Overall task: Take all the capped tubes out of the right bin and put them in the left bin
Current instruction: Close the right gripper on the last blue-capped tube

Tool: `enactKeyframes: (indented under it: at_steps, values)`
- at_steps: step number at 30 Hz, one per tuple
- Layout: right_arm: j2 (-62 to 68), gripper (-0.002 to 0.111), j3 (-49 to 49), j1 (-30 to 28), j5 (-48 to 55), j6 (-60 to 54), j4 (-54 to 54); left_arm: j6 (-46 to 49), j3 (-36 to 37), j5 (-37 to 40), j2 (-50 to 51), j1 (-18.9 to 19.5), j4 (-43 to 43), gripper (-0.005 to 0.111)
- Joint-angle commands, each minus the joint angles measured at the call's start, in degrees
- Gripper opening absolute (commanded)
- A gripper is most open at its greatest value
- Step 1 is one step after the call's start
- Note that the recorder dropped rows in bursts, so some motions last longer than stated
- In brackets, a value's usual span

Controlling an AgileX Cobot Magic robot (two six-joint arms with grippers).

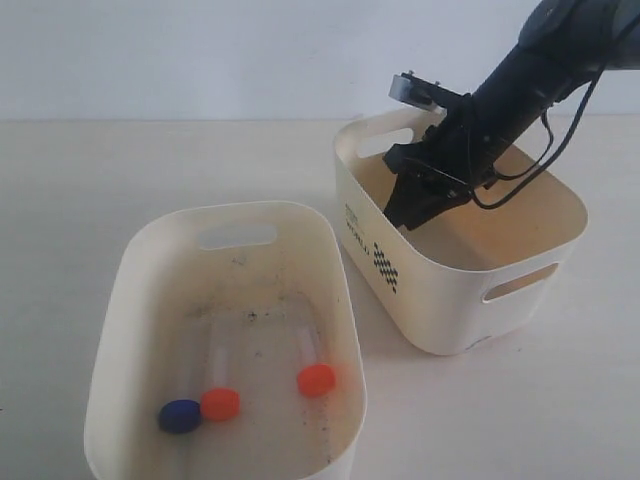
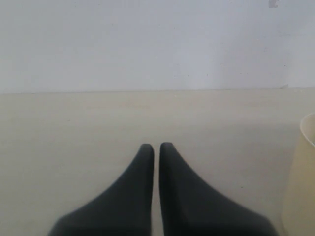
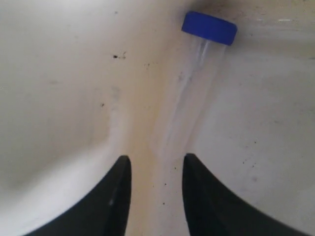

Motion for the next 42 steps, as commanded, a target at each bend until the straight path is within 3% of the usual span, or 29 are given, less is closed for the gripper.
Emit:
enactKeyframes:
  at_steps: [1,11,18,42]
  values:
    - [0.5,0.035,-0.3,-0.3,-0.3,-1.3,0.2,-0.5,-0.2,-0.4,0.2,0.0,-0.4,0.004]
    - [3.7,0.036,-0.3,-0.3,-2.4,-1.1,3.1,-0.5,-0.2,-0.4,0.2,0.0,-0.4,0.004]
    - [4.3,0.069,-0.3,-0.3,-2.8,-1.1,4.0,-0.5,-0.2,-0.4,0.2,0.0,-0.4,0.004]
    - [7.4,0.069,-0.3,2.2,-6.3,2.1,-0.2,-0.5,-0.2,-0.4,0.2,0.0,-0.4,0.004]
